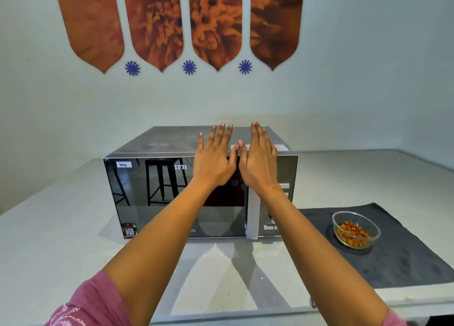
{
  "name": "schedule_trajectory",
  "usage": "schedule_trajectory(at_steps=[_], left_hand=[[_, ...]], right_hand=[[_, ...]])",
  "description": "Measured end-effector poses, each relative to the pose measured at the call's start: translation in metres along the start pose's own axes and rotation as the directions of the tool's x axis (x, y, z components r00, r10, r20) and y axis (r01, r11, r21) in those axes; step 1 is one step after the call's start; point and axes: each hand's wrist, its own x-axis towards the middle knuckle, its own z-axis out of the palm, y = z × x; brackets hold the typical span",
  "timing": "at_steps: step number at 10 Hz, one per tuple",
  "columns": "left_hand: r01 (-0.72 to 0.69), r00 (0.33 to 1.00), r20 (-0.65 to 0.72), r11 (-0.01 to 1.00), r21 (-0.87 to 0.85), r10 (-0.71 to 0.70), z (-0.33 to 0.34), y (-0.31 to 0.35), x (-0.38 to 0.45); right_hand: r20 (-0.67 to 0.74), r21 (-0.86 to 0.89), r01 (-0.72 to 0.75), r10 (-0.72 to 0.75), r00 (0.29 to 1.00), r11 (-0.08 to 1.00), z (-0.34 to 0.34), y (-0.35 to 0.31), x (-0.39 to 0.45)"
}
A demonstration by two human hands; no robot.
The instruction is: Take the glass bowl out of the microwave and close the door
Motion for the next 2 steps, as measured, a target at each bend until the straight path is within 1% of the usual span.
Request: schedule_trajectory(at_steps=[1, 2], left_hand=[[-0.011, 0.999, -0.040, 1.000, -0.024, 0.010, -0.0024, 0.0010, 0.0006], [-0.027, 0.976, -0.215, 0.999, -0.026, 0.021, -0.0093, 0.0000, 0.0034]], right_hand=[[0.001, 0.030, -0.006, 0.006, 1.000, 1.000, -0.0005, -0.0008, 0.0009], [-0.049, 0.065, 0.040, -0.037, 0.998, 0.997, -0.0018, -0.0024, 0.0065]])
